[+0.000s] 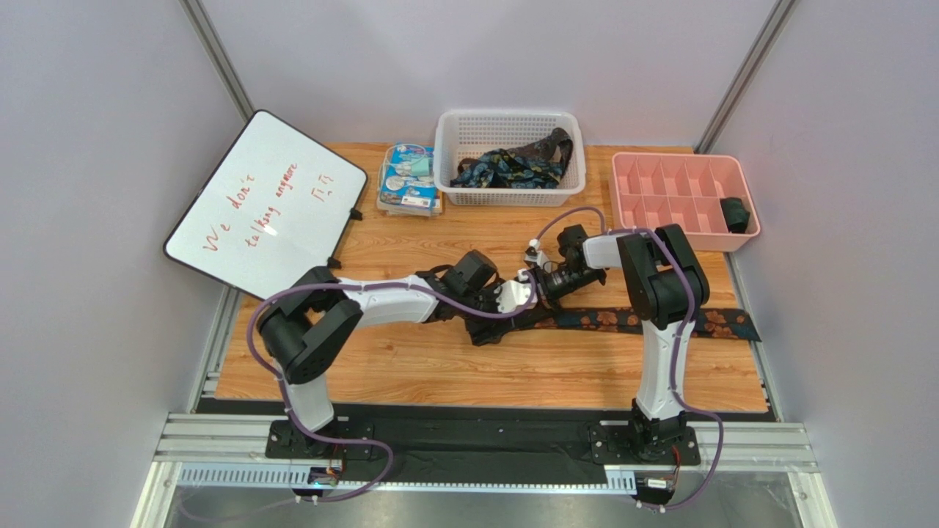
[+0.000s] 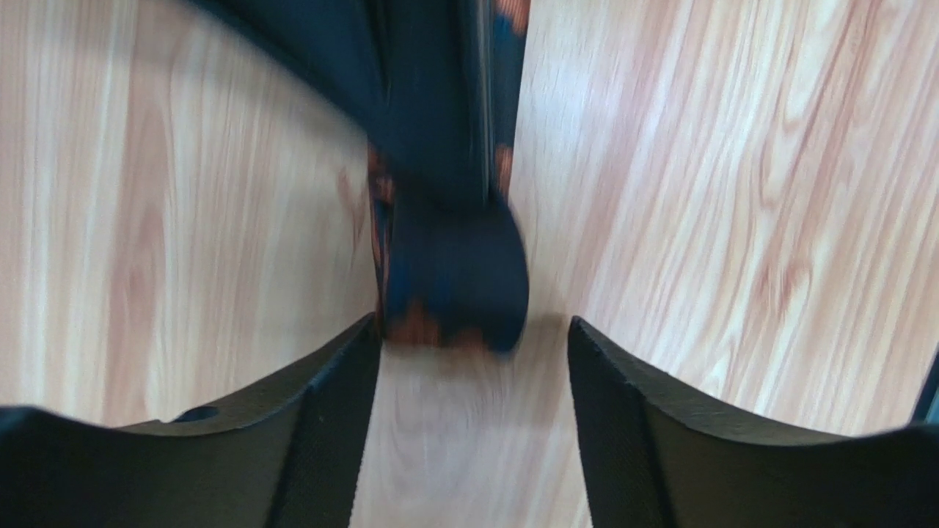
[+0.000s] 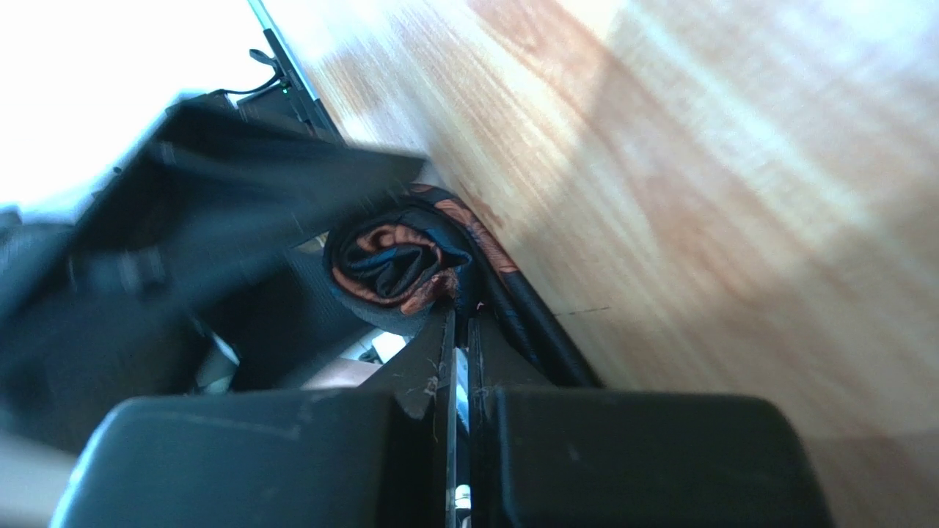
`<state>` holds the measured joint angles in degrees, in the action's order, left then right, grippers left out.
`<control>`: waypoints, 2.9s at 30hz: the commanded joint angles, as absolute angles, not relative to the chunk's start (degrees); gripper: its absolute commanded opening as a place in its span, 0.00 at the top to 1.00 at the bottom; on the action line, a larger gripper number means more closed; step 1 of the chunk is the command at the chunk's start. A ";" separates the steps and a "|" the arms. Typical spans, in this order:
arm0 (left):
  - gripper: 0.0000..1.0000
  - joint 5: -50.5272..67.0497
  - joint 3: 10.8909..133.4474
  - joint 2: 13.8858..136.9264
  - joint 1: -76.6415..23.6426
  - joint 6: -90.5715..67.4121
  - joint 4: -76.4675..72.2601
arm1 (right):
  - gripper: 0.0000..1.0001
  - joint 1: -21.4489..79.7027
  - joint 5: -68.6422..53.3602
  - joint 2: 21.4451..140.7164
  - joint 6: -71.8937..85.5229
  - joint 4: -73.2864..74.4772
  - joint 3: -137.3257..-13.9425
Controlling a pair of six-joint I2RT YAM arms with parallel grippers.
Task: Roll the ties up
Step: Roll the tie at the center of the board.
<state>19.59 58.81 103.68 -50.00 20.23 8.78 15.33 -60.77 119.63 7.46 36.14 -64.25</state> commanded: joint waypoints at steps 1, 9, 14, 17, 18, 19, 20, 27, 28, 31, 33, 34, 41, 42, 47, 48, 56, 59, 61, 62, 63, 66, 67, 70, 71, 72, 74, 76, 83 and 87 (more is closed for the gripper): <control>0.30 25.56 47.33 96.79 -47.11 13.55 -5.29 | 1.00 13.97 -51.69 124.71 7.12 39.11 -63.90; 0.25 25.66 36.38 99.48 -46.93 10.99 -36.55 | 1.00 13.97 -46.76 127.09 4.31 44.73 -65.56; 0.25 27.24 38.58 105.81 -47.11 15.19 -42.45 | 1.00 13.97 -46.58 129.02 2.38 48.33 -67.50; 0.34 29.44 39.81 107.58 -47.11 17.48 -42.28 | 1.00 13.97 -47.11 129.46 1.85 48.95 -67.76; 0.40 30.05 40.08 107.49 -47.20 19.40 -41.67 | 1.00 13.97 -47.98 129.46 1.67 48.96 -67.85; 0.45 30.58 40.25 106.97 -47.37 20.12 -39.31 | 1.00 13.97 -48.77 129.38 1.41 49.04 -67.85; 0.57 30.67 40.34 106.44 -47.46 21.26 -37.63 | 1.00 13.97 -49.74 128.94 1.23 48.96 -68.11; 0.77 25.51 46.91 101.78 -50.00 27.15 -9.29 | 0.70 10.55 -57.83 117.71 1.23 46.76 -67.59; 0.77 24.62 48.06 102.13 -50.36 27.16 -6.53 | 0.63 9.85 -58.01 116.38 1.14 46.76 -67.41; 0.75 22.24 53.25 103.44 -51.06 25.06 3.84 | 0.56 9.49 -60.11 113.47 0.97 47.20 -65.92; 0.73 20.23 55.97 104.67 -51.50 24.18 8.50 | 0.55 9.75 -61.34 113.03 1.84 46.06 -64.96; 0.72 19.43 56.77 105.11 -51.94 23.39 9.66 | 0.55 10.36 -61.35 113.11 2.37 45.27 -64.08; 0.67 16.17 64.15 110.47 -52.56 17.67 19.06 | 0.54 13.97 -62.58 113.82 10.28 31.57 -61.17; 0.67 15.91 65.29 111.35 -52.65 17.41 20.64 | 0.54 14.24 -62.93 114.08 11.24 30.51 -61.35; 0.66 15.03 66.00 111.71 -53.17 17.40 21.88 | 0.58 15.73 -62.05 114.43 14.76 25.49 -61.79; 0.66 15.03 66.27 111.71 -53.09 17.58 22.67 | 0.62 15.99 -61.88 114.52 14.77 25.58 -61.70; 0.40 18.63 56.72 105.30 -51.42 16.09 12.52 | 1.00 15.12 -57.04 118.29 11.08 30.41 -59.68; 0.33 21.35 50.74 100.13 -49.40 13.81 1.99 | 1.00 13.54 -55.73 121.11 9.49 32.69 -59.68; 0.30 22.67 47.83 98.88 -48.26 12.57 -4.36 | 1.00 12.66 -55.11 123.29 8.00 35.57 -60.81; 0.29 23.98 45.46 98.44 -47.90 11.61 -10.31 | 1.00 12.40 -54.59 123.75 7.74 36.38 -61.34; 0.28 24.34 44.57 98.44 -47.55 11.43 -13.15 | 1.00 12.13 -53.88 124.36 7.30 37.34 -61.78; 0.28 24.78 41.93 99.93 -47.55 12.13 -22.74 | 1.00 12.13 -53.09 127.08 5.01 41.74 -63.89; 0.28 24.87 41.75 100.54 -47.64 12.56 -24.42 | 1.00 12.13 -52.82 127.52 4.66 42.62 -64.24; 0.28 25.75 42.27 103.70 -47.55 14.76 -29.44 | 1.00 12.22 -53.17 128.84 4.57 43.07 -64.77; 0.28 26.45 43.32 105.10 -47.55 15.46 -29.88 | 1.00 12.22 -53.26 129.28 4.57 43.33 -65.12; 0.29 26.98 43.94 105.73 -47.64 16.51 -29.71 | 1.00 12.22 -53.44 129.46 4.48 43.59 -65.13; 0.30 28.82 44.91 107.13 -47.55 17.66 -29.36 | 1.00 12.13 -54.05 129.81 3.96 44.03 -65.39; 0.38 29.62 45.96 107.66 -47.64 19.68 -27.35 | 1.00 12.22 -55.28 129.90 3.69 44.21 -65.48; 0.80 28.66 52.37 105.56 -47.98 25.92 -2.58 | 0.77 10.99 -60.20 119.37 2.63 42.63 -63.72; 0.82 25.23 55.37 104.68 -48.86 26.45 8.77 | 0.52 9.93 -60.12 113.12 3.69 42.80 -63.63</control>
